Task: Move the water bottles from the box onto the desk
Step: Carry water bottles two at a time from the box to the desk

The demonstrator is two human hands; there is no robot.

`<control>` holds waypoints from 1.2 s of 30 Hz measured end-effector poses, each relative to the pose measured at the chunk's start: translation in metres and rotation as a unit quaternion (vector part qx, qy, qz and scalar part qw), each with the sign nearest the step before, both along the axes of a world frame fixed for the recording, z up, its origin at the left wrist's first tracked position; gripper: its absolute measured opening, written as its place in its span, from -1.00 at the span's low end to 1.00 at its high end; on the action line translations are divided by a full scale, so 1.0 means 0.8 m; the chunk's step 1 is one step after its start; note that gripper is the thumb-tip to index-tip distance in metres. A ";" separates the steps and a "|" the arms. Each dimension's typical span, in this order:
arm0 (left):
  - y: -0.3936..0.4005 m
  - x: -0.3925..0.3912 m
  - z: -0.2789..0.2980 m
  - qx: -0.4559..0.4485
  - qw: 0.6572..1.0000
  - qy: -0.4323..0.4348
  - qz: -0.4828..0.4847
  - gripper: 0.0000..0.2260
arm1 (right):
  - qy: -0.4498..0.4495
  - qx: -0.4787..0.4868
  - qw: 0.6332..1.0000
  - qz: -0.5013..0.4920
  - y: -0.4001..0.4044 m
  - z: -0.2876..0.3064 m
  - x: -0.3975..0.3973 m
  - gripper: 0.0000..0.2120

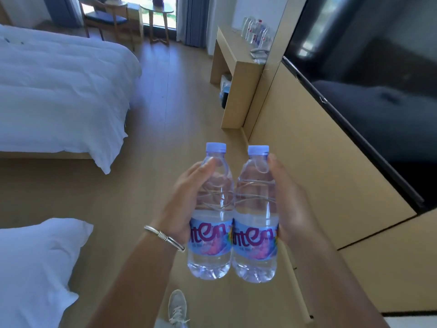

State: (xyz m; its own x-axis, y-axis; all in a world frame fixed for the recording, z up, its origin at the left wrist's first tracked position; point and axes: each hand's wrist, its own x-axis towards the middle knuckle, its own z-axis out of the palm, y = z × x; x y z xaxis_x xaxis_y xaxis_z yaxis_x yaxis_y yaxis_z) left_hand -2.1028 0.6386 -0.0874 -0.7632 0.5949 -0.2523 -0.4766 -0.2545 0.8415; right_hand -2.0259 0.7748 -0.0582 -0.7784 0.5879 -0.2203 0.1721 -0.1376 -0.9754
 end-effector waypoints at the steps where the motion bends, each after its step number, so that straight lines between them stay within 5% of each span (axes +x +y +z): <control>1: 0.003 -0.022 0.002 0.004 1.000 -0.003 -0.002 -0.54 | 0.003 0.001 1.000 0.001 0.004 0.001 -0.023 -0.59; 36: 0.246 -0.864 -0.014 -0.016 1.000 0.005 0.011 -0.44 | -0.011 -0.056 0.997 0.046 0.271 -0.013 -0.872 -0.56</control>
State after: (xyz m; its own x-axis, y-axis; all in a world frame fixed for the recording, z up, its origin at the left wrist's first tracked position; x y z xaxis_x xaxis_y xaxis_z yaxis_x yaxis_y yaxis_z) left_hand -2.7937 0.8357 -0.0986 -0.7784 0.5699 -0.2634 -0.4631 -0.2379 0.8538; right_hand -2.7234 0.9913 -0.0683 -0.8220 0.4849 -0.2987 0.2111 -0.2276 -0.9506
